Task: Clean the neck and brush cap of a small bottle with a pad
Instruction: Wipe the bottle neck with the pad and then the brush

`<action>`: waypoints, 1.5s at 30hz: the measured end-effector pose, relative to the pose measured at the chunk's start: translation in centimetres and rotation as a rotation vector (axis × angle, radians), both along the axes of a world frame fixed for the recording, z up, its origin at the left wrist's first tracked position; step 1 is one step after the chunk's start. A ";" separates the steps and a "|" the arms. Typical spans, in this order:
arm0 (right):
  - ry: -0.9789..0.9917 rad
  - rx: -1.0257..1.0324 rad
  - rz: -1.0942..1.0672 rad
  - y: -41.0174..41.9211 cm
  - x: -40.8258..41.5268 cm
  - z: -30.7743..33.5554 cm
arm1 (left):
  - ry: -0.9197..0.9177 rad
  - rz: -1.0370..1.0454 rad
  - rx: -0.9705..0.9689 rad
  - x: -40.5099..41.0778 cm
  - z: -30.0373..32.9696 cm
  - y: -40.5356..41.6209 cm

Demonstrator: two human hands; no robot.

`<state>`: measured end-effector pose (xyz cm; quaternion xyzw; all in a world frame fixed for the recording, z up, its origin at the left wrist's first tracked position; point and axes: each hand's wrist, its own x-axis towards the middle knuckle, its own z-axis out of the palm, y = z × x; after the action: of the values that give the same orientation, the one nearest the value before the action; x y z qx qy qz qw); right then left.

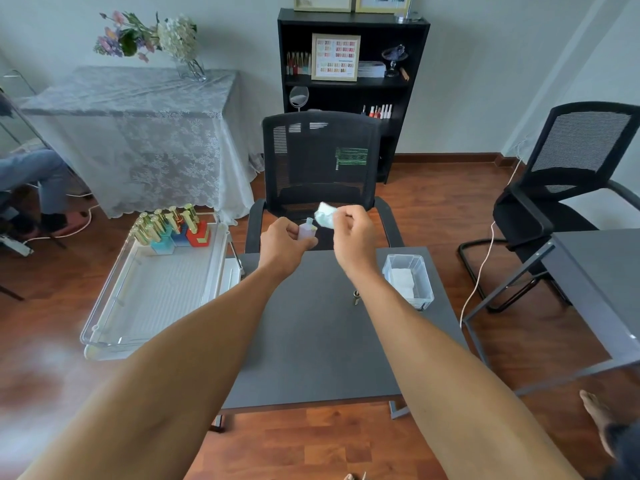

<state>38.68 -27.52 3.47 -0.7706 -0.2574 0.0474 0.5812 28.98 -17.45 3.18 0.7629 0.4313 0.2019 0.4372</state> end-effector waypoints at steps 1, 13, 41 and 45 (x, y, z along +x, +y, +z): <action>0.037 0.013 -0.039 -0.1 0.2 0.1 | -0.007 -0.003 -0.010 -0.1 -0.1 0.1; -0.009 0.014 0.058 0.4 -0.7 0.1 | -0.069 0.006 -0.015 0.2 0.4 0.3; 0.476 0.206 -0.091 -1.2 0.2 0.1 | -0.127 -0.081 -0.095 -2.1 -0.4 -0.5; 0.481 0.182 -0.095 -1.3 -0.1 -0.4 | -0.141 -0.081 -0.093 -2.6 -0.7 -0.5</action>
<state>38.60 -28.84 3.11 -0.6930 -0.0788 0.1786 0.6940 26.40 -17.97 2.47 0.7424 0.3773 0.2172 0.5092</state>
